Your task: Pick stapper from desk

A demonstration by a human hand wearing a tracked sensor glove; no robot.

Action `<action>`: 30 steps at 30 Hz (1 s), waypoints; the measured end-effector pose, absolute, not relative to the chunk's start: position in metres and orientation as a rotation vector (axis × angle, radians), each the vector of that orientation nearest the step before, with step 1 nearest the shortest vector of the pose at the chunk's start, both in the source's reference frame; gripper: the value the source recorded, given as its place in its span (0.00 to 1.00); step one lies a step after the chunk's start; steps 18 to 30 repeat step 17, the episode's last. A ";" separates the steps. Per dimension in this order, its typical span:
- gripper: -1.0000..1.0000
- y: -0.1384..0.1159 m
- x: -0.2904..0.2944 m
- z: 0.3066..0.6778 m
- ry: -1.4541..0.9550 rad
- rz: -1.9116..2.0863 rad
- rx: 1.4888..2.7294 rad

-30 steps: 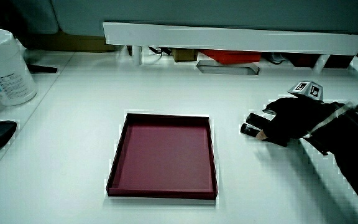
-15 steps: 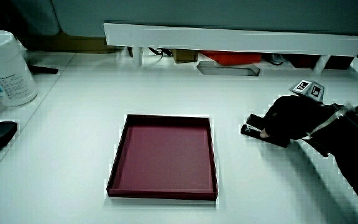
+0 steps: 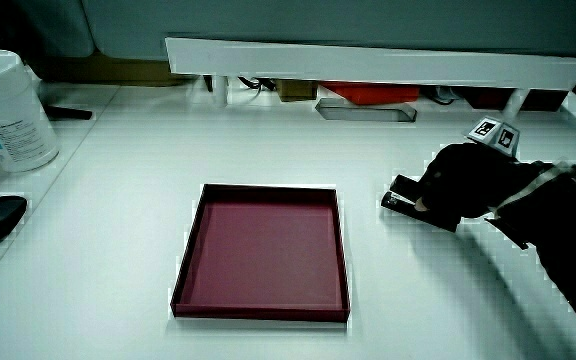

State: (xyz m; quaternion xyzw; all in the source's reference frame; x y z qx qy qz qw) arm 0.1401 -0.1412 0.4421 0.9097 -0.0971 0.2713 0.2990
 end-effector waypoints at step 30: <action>1.00 -0.124 0.049 0.382 -0.601 0.817 2.396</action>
